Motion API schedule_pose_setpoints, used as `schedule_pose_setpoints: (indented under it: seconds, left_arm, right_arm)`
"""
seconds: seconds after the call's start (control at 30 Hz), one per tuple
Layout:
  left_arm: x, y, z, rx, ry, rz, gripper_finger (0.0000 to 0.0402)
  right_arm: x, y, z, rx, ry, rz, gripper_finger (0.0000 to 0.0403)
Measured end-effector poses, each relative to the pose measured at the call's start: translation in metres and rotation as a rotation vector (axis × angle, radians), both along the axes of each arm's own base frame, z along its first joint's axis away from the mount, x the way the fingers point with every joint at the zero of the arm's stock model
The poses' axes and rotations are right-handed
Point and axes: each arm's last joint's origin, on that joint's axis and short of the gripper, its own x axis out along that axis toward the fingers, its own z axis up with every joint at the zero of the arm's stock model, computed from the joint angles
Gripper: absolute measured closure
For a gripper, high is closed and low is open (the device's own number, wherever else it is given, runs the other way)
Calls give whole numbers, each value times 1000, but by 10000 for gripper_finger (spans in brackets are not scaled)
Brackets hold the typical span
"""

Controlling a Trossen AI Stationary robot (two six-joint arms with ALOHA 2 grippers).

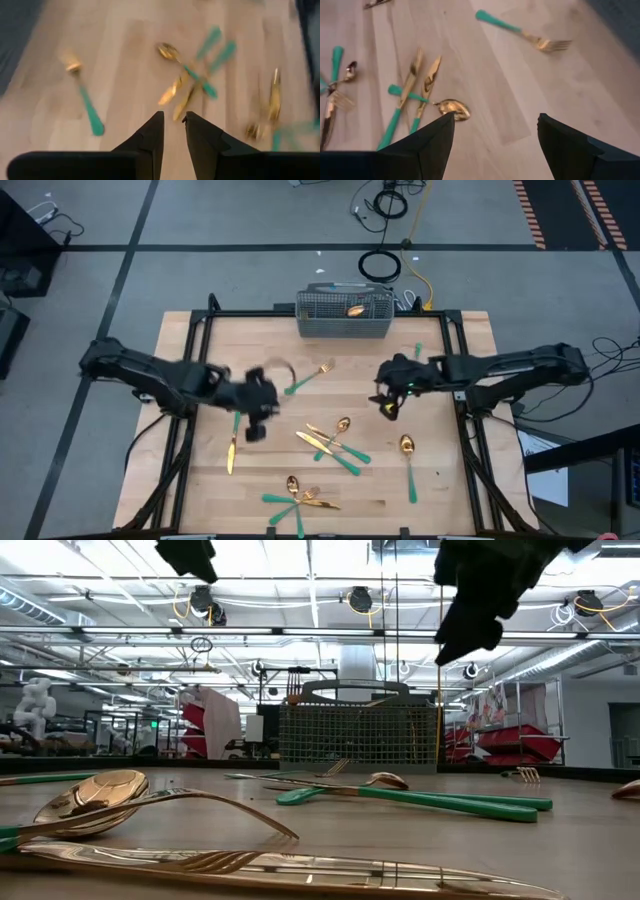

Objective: Sort silverware
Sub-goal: Put the green table knife into the gray silverware basket

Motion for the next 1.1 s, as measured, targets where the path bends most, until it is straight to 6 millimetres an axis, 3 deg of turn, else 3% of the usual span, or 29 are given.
schedule_pose_setpoints:
  seconds: [0.17,0.37,0.57,0.87,1.1]
  left_arm:
    - [23,-17,-30,71,99,-82,317]
    - [59,-36,-67,202,94,-466,317]
    - [90,-20,-98,130,78,-614,317]
    - [107,21,-127,-67,149,-546,304]
    - [113,25,-124,-195,108,-409,264]
  right_arm:
    - [14,14,-22,61,98,53,131]
    - [20,28,-34,88,146,62,131]
    - [18,40,-34,122,143,62,131]
    - [15,51,-34,133,153,79,131]
    - [15,51,-35,105,154,97,131]
